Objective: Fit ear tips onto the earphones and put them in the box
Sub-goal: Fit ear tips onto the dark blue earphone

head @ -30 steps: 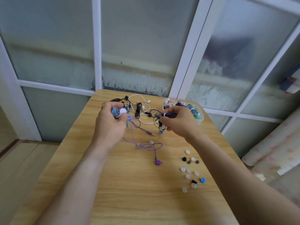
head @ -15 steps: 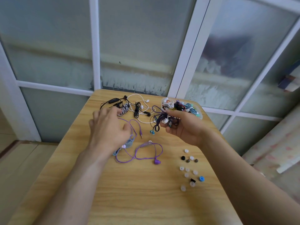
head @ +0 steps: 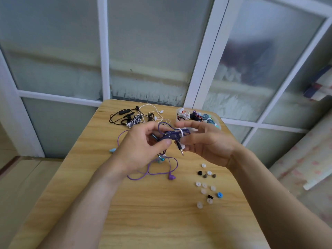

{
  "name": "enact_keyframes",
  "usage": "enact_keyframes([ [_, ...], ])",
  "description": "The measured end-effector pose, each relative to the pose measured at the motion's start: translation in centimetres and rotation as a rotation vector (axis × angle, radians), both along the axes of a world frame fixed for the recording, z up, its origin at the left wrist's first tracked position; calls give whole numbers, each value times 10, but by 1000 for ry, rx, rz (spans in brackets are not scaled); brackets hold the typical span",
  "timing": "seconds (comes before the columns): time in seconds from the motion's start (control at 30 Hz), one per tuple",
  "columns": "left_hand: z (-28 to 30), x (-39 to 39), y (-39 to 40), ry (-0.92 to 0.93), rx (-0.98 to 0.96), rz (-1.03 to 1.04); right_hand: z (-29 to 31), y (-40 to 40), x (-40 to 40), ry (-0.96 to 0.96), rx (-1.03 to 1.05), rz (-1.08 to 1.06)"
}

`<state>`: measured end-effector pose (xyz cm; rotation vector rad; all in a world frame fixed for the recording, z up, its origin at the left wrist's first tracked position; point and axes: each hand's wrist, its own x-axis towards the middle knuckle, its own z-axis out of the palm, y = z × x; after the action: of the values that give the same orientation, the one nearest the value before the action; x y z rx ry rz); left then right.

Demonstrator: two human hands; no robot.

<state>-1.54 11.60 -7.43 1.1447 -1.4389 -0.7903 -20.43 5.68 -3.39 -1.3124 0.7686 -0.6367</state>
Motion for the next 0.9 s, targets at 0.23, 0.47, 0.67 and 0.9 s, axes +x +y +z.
enact_keyframes([
  [0.23,-3,-9,13,203,193,-95,-17,34,-10,-103,91,-71],
  [0.47,-17,-28,33,210,306,-87,-42,62,-19,-144,-74,-145],
  [0.67,-22,-24,43,251,332,-106,-57,80,-21,-149,-46,-187],
  [0.9,-25,-14,47,30,274,64,-66,91,-16,-64,-78,-319],
])
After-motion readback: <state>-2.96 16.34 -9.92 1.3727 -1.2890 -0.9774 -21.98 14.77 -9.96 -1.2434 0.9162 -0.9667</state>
